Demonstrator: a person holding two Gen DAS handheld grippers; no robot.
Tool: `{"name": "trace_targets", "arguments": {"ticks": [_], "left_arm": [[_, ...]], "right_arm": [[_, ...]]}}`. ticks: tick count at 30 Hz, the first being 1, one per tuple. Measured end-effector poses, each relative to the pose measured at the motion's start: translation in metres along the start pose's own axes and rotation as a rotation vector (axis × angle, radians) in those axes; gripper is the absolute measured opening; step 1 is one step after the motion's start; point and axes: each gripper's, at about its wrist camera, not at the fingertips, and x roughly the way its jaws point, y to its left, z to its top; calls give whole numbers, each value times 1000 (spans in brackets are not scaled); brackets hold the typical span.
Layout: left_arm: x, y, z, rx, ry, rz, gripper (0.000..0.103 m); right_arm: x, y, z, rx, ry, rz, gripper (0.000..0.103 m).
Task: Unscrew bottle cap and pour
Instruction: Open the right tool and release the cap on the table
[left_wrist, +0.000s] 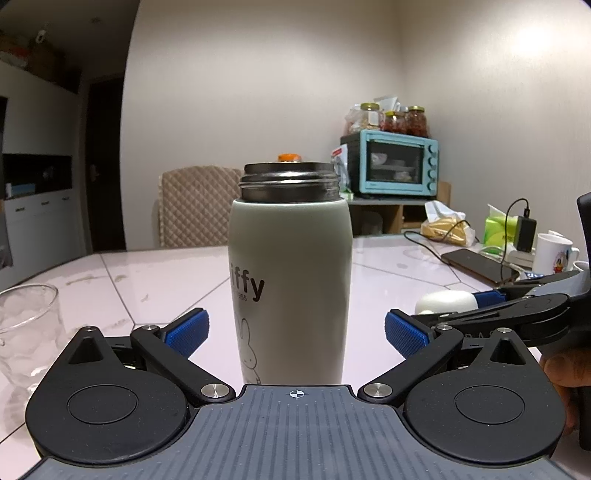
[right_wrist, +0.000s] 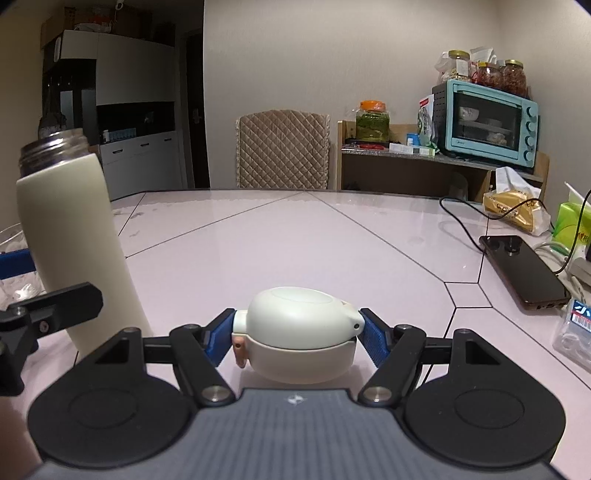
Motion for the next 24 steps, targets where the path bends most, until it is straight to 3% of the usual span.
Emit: {"name": "trace_targets", "arguments": {"ticks": [24], "left_arm": [[7,-1,0,9,38,-14,103]], "right_arm": [[10,-4,-4,-16,80,-18,74]]}}
